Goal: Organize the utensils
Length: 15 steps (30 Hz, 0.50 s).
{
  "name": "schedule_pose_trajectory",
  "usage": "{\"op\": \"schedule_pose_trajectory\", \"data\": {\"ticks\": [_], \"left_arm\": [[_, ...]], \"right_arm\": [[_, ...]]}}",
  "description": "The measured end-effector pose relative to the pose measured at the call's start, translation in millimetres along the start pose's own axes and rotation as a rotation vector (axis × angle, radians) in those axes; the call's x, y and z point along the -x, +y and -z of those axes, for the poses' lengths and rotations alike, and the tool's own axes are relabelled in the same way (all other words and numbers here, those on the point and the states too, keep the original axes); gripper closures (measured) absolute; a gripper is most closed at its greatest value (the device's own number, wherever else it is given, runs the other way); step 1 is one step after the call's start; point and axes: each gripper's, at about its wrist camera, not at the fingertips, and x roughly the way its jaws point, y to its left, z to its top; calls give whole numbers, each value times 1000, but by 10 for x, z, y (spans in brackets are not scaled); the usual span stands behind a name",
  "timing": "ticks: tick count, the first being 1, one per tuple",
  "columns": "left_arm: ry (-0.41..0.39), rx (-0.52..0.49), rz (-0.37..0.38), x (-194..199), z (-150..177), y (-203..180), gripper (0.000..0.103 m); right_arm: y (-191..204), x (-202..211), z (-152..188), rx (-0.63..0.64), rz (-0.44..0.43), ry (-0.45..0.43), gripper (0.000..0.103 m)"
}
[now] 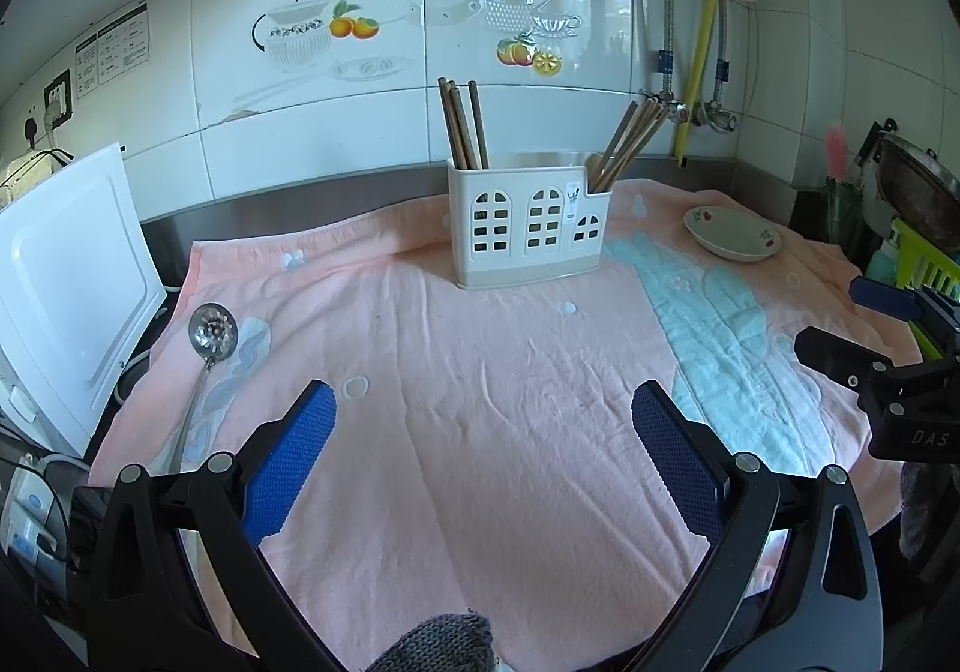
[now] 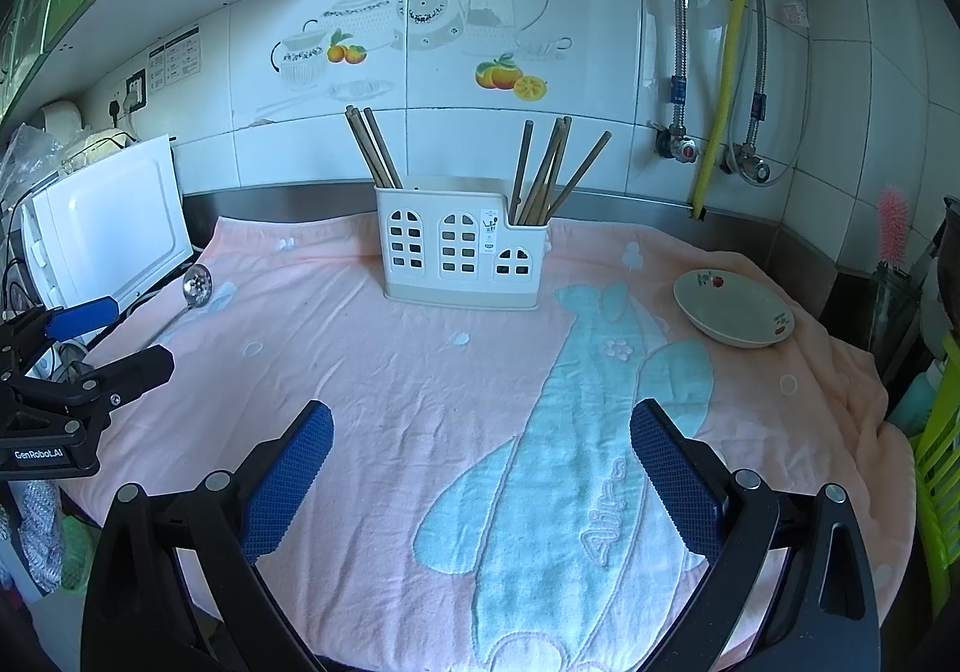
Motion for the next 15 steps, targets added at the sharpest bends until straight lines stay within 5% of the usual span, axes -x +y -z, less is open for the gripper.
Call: {"op": "schedule_pose_trajectory", "data": {"ticks": [15], "left_arm": [[10, 0, 0, -28, 11, 9, 5]], "right_arm": [[-1, -53, 17, 0, -2, 7, 7]]}}
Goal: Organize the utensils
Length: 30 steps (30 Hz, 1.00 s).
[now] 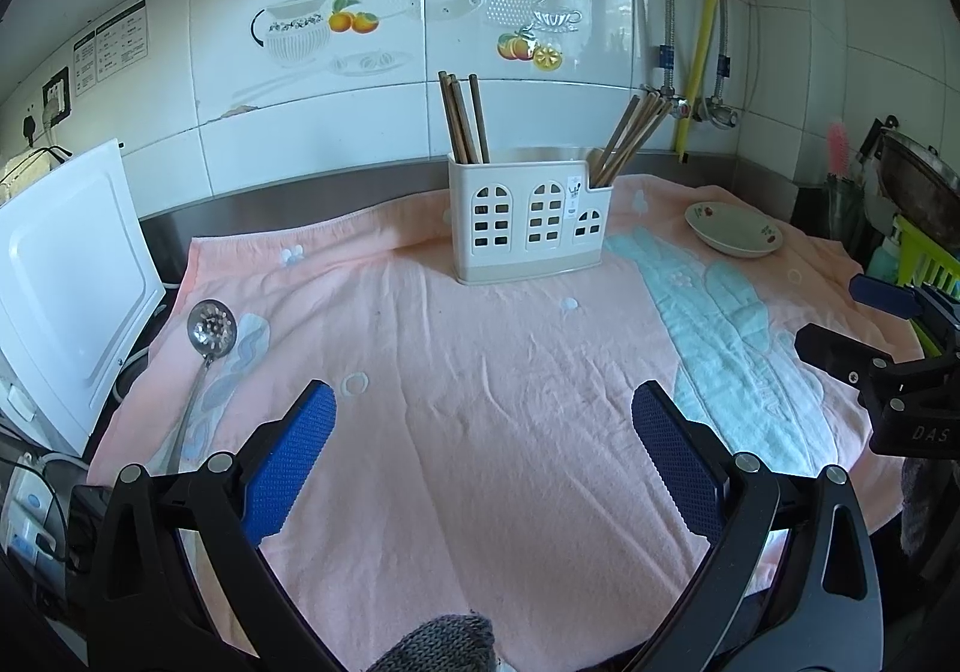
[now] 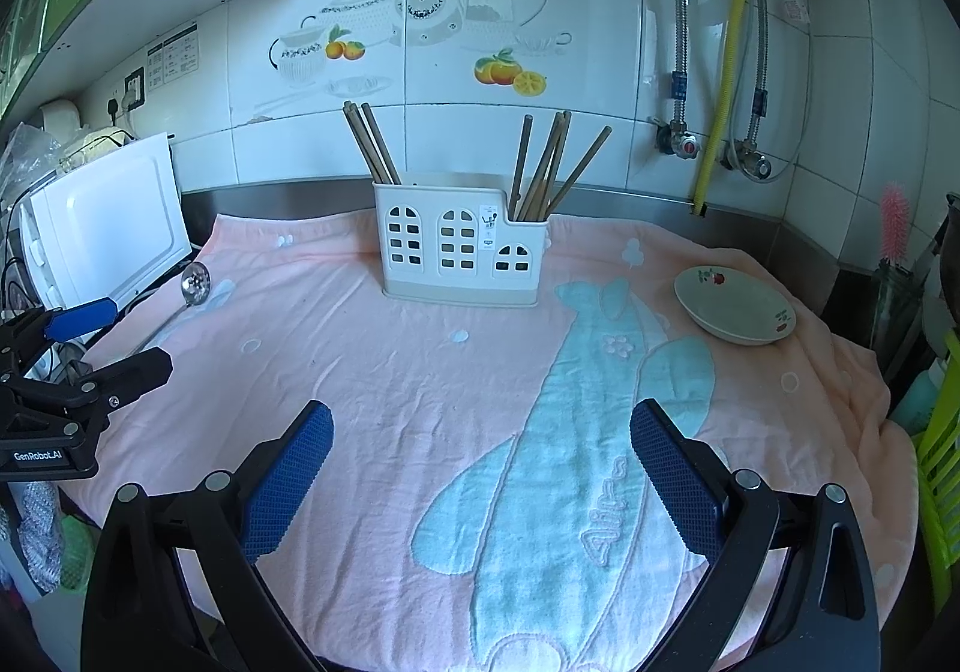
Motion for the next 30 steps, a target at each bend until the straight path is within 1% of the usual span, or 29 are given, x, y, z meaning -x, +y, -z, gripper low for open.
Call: {"op": "schedule_pose_trajectory", "data": {"ticks": [17, 24, 30], "left_arm": [[5, -1, 2, -29, -2, 2, 5], [5, 17, 15, -33, 22, 21, 5], [7, 25, -7, -38, 28, 51, 5]], "right_arm": [[2, -8, 0, -1, -7, 2, 7], [1, -13, -1, -1, -4, 5, 7], [-14, -17, 3, 3, 2, 4, 7]]}}
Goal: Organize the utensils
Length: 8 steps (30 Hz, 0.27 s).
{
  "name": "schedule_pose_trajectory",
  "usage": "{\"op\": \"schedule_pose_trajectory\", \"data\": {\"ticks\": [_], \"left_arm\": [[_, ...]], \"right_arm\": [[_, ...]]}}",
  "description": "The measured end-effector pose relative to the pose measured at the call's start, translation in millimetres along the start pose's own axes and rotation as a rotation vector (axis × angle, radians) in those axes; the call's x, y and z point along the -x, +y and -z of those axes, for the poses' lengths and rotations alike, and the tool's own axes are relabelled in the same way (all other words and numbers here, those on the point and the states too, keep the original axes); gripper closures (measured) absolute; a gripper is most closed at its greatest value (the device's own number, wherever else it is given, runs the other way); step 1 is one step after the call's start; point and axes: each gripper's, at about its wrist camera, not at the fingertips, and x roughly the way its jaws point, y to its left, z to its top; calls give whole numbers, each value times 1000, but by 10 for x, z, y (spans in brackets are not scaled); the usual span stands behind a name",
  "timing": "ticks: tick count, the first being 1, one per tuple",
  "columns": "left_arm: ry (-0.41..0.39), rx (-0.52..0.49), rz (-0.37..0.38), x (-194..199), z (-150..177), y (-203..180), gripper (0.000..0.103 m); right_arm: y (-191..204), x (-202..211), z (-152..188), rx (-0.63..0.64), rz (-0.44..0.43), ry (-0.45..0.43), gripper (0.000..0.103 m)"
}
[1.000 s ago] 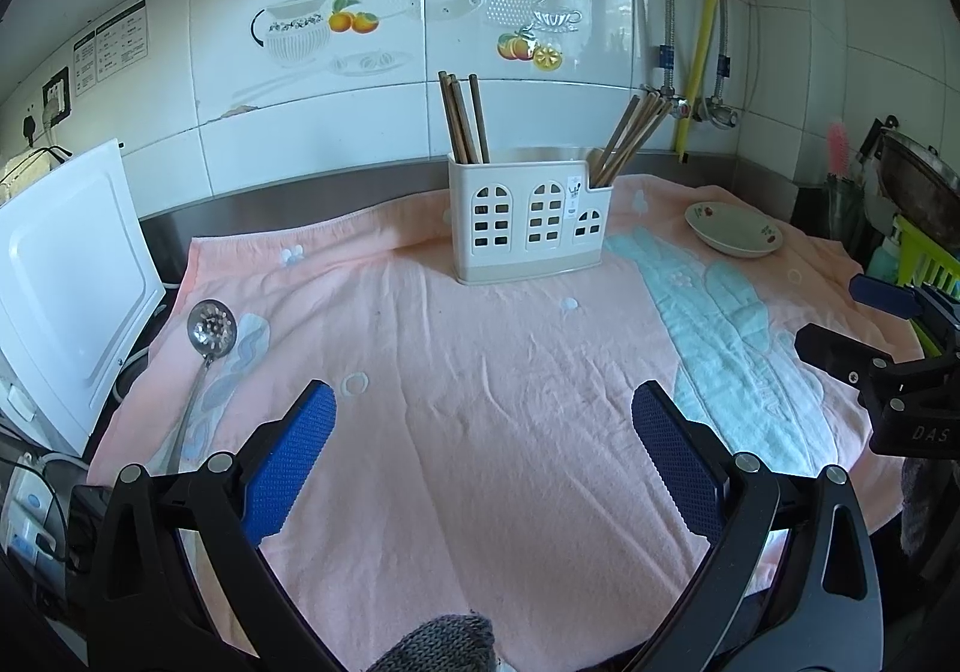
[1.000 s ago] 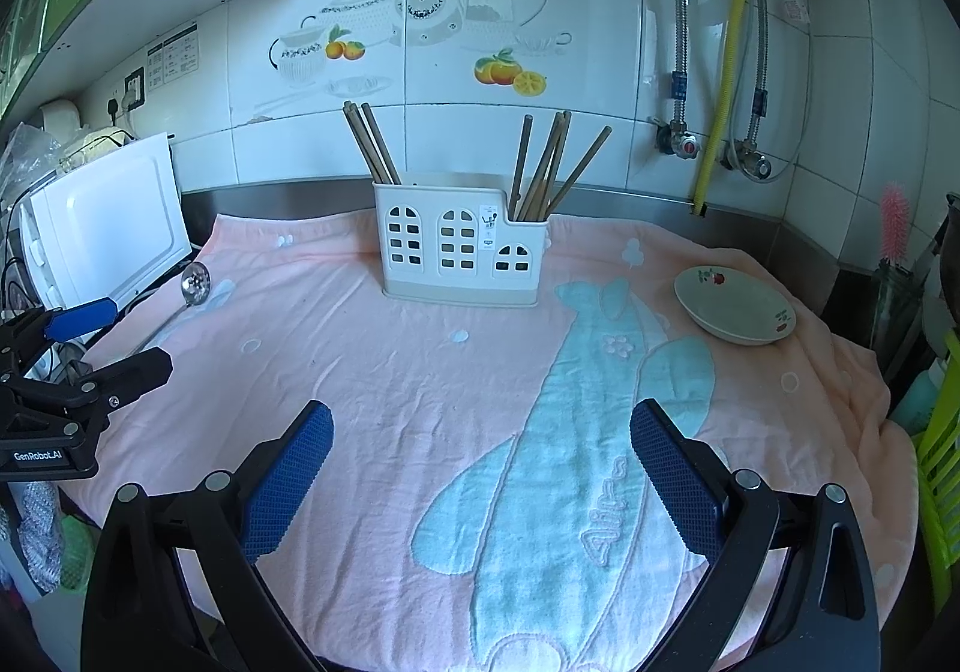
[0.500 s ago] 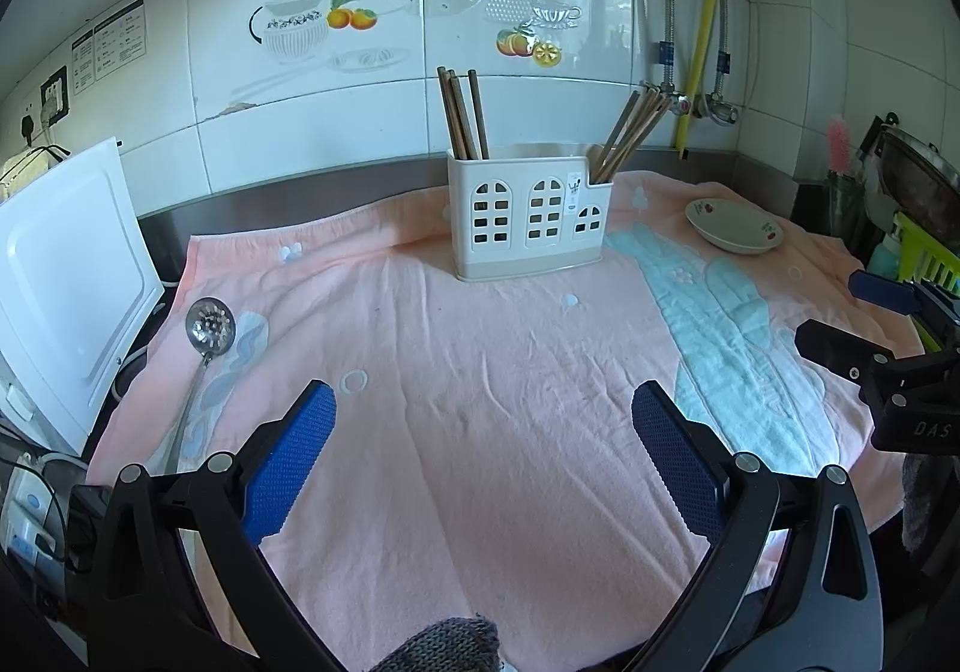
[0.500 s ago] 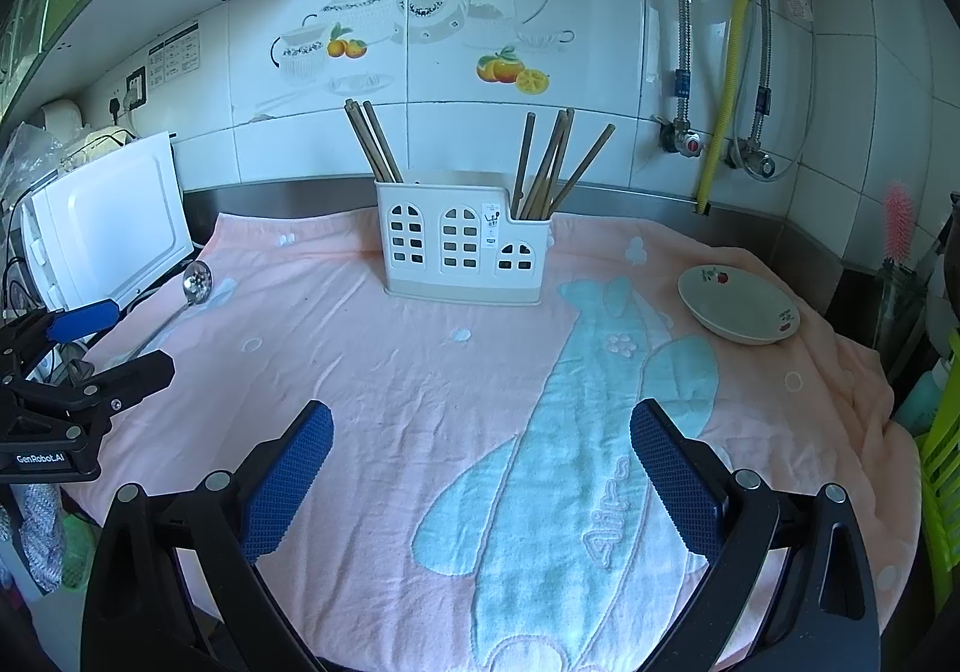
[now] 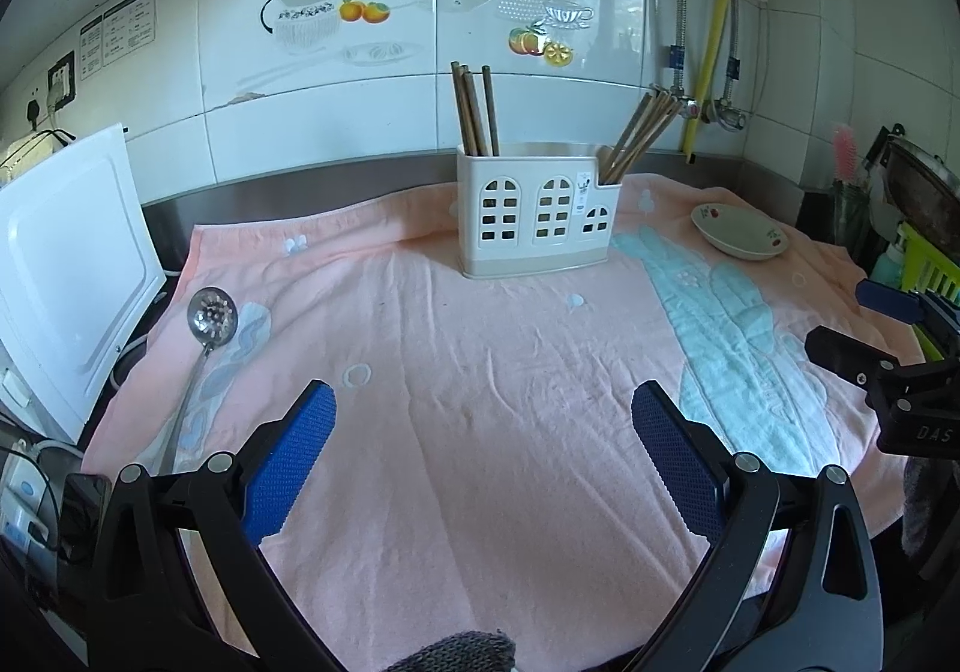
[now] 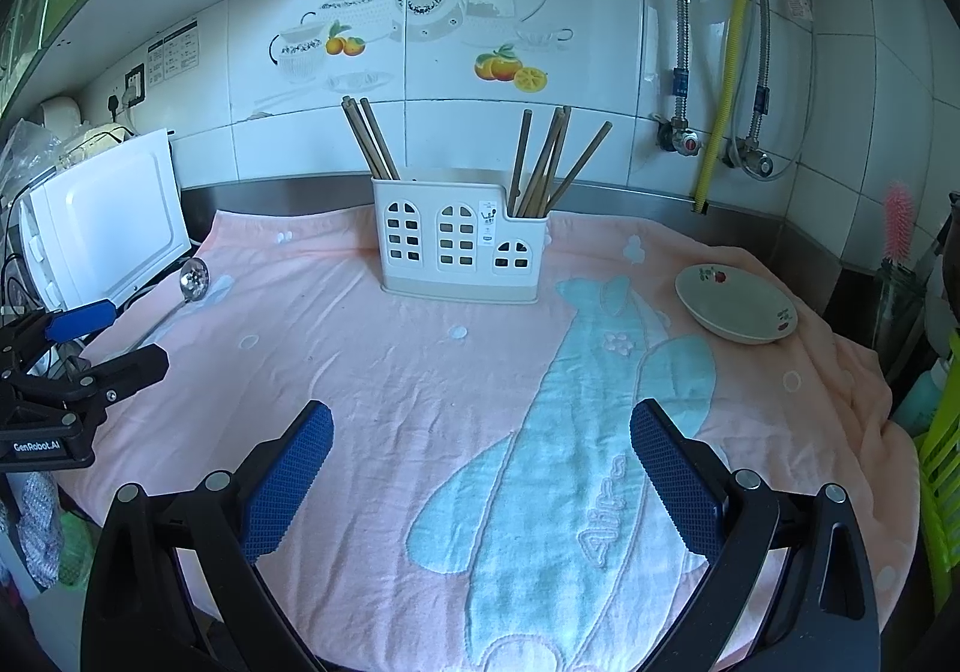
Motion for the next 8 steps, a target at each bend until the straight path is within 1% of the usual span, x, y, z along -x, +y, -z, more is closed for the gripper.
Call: {"op": "schedule_pose_trajectory", "data": {"ticks": [8], "left_arm": [[8, 18, -4, -20, 5, 37, 5]], "right_arm": [[-34, -14, 23, -3, 5, 5, 7]]}}
